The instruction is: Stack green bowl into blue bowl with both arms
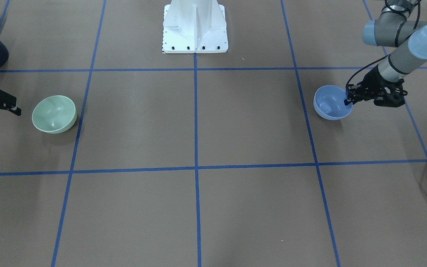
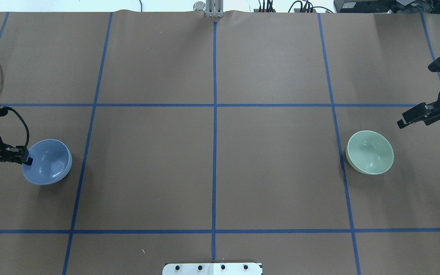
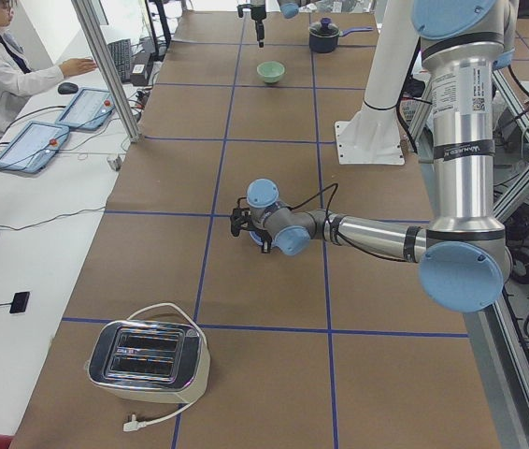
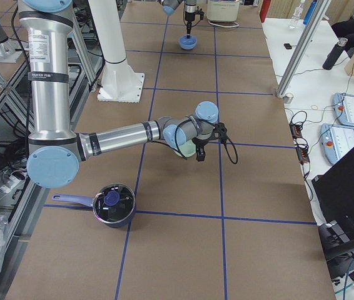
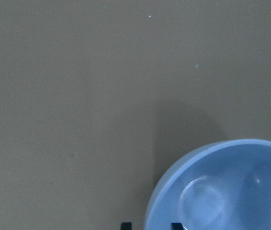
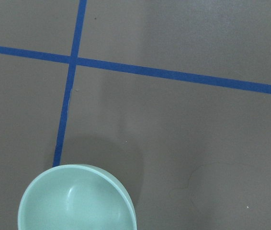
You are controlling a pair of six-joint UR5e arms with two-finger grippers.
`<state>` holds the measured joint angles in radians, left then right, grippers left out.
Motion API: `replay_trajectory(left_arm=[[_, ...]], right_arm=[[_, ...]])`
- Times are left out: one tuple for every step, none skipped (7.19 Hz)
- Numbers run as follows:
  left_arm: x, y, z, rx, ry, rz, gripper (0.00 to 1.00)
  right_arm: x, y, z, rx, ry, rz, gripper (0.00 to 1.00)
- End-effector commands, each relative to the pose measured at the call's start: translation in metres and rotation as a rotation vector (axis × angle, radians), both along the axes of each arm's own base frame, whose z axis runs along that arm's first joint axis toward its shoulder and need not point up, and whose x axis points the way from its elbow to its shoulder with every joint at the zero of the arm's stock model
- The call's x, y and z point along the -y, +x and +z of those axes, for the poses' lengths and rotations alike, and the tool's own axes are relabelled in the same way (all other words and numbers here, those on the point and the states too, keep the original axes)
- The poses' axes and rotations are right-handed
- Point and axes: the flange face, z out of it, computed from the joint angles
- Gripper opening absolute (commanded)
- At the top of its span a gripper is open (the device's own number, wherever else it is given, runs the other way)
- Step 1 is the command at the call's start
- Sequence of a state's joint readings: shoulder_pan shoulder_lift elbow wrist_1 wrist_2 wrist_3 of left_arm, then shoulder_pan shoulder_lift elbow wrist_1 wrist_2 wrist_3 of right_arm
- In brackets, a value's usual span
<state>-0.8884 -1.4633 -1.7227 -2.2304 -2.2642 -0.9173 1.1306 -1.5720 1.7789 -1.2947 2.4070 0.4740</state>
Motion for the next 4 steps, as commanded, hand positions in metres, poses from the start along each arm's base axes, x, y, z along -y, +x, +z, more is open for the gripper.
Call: replay_trajectory(left_arm=[[0.001,0.000,0.000,0.000,-0.001,-0.002,0.06],[0.004,0.003,-0.009,-0.012,0.002,-0.006,0.05],[0.013,0.011,-0.027,-0.038,-0.029,-0.034,0.04],[0.026,0.021,-0.050,-0.065,-0.081,-0.056,0.03]], right_arm=[[0.001,-0.002,0.000,0.000,0.000,-0.003,0.99],[0.001,-0.002,0.000,0.000,0.000,-0.003,0.99],[0.001,-0.002,0.000,0.001,0.002,-0.003,0.99],[0.001,-0.002,0.000,0.000,0.000,-0.003,0.99]])
